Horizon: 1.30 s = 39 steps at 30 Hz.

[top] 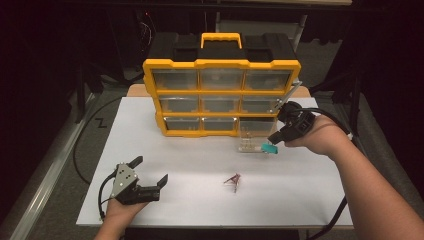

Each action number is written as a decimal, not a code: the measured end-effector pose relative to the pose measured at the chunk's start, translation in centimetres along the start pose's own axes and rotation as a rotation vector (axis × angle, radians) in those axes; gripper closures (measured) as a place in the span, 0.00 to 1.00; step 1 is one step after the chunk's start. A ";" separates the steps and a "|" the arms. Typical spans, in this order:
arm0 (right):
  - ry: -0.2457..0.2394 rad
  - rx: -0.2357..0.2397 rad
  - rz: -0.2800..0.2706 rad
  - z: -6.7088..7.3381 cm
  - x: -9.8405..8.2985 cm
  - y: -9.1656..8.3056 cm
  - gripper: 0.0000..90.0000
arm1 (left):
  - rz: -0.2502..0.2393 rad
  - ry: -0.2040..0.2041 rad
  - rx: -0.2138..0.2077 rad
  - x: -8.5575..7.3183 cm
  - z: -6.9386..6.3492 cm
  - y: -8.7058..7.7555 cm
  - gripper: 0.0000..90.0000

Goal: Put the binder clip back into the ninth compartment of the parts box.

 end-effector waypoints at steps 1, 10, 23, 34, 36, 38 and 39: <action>0.007 -0.001 -0.003 0.0 0.1 -0.1 1.00 | 0.001 0.001 0.000 0.0 0.0 0.0 0.00; 0.006 -0.011 -0.018 -0.8 0.9 -1.0 1.00 | 0.001 -0.002 -0.001 0.0 0.0 0.0 0.00; 0.019 -0.025 -0.004 -2.1 2.6 -0.4 1.00 | -0.004 -0.008 -0.002 -0.1 0.0 -0.2 0.00; 0.021 -0.035 0.009 -2.7 3.5 0.3 1.00 | -0.003 -0.010 -0.003 -0.1 0.0 -0.1 0.00; 0.019 -0.037 0.011 -2.8 3.6 0.5 1.00 | -0.002 -0.010 -0.004 -0.1 0.0 -0.1 0.00; 0.017 -0.040 0.013 -2.9 3.7 0.6 1.00 | 0.000 -0.010 -0.004 -0.1 0.0 -0.1 0.00; 0.020 -0.042 0.019 -3.0 3.7 0.6 1.00 | 0.002 -0.008 -0.005 -0.1 0.0 -0.1 0.00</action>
Point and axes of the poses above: each handheld gripper's, and its own axes: y roughly forward along the jaws, x roughly out of its top, z roughly to its left, the point moved 6 cm from there along y, roughly forward along the jaws, and after that the axes turned 8 degrees about -x, right-handed, at the moved point
